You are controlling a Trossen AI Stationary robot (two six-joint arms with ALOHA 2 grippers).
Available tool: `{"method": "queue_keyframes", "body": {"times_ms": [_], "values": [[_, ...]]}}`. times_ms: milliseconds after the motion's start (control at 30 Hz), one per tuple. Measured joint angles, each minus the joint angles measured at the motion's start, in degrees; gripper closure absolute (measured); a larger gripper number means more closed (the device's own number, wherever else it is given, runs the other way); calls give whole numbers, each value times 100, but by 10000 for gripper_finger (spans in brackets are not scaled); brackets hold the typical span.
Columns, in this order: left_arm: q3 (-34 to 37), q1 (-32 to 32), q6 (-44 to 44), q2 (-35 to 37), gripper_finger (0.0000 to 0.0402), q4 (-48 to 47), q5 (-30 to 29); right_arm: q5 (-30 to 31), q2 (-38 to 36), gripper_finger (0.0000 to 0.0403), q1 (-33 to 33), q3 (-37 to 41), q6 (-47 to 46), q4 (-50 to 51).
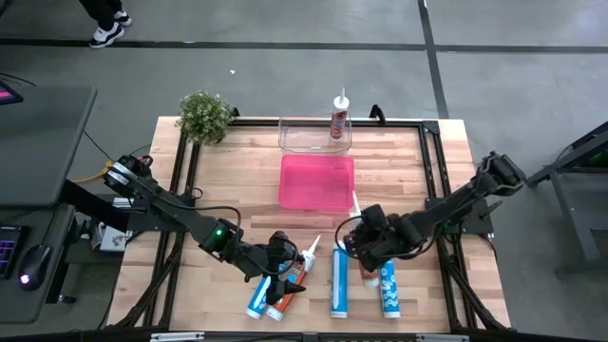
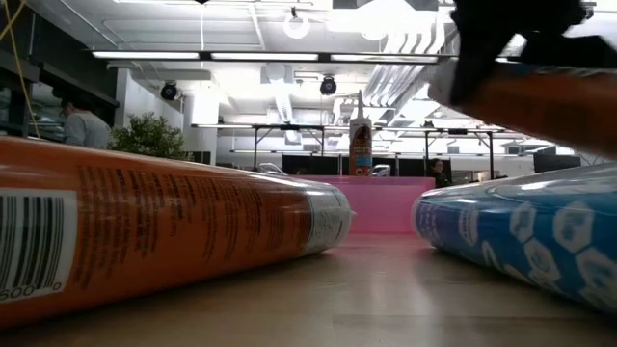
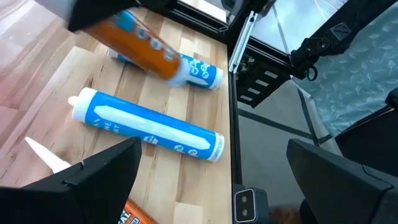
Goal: Pick & place silicon tubes, Sealant and Lysol wipes
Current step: Put the right orange sealant into the transparent container
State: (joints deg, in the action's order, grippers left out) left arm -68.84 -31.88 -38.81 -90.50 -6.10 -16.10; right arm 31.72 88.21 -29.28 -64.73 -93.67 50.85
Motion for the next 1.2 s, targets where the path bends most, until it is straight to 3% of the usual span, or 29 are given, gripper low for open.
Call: {"method": "queue_keyframes", "body": {"times_ms": [267, 533, 833, 1200], "values": [[0, 49, 568, 0, 5, 176, -57, 1946, -225, 200, 503, -3, 2369, -1051], [-2, 353, 602, 0, 5, 233, -103, 2336, -619, 200, 1520, -4, 4941, -2127], [-2, 832, 602, 0, 5, 330, -107, 1158, -724, 200, 2861, -11, 7775, -3904], [-2, 1437, 606, 0, 5, 758, -14, -1006, -629, 200, 4463, -11, 9004, -5223]]}}
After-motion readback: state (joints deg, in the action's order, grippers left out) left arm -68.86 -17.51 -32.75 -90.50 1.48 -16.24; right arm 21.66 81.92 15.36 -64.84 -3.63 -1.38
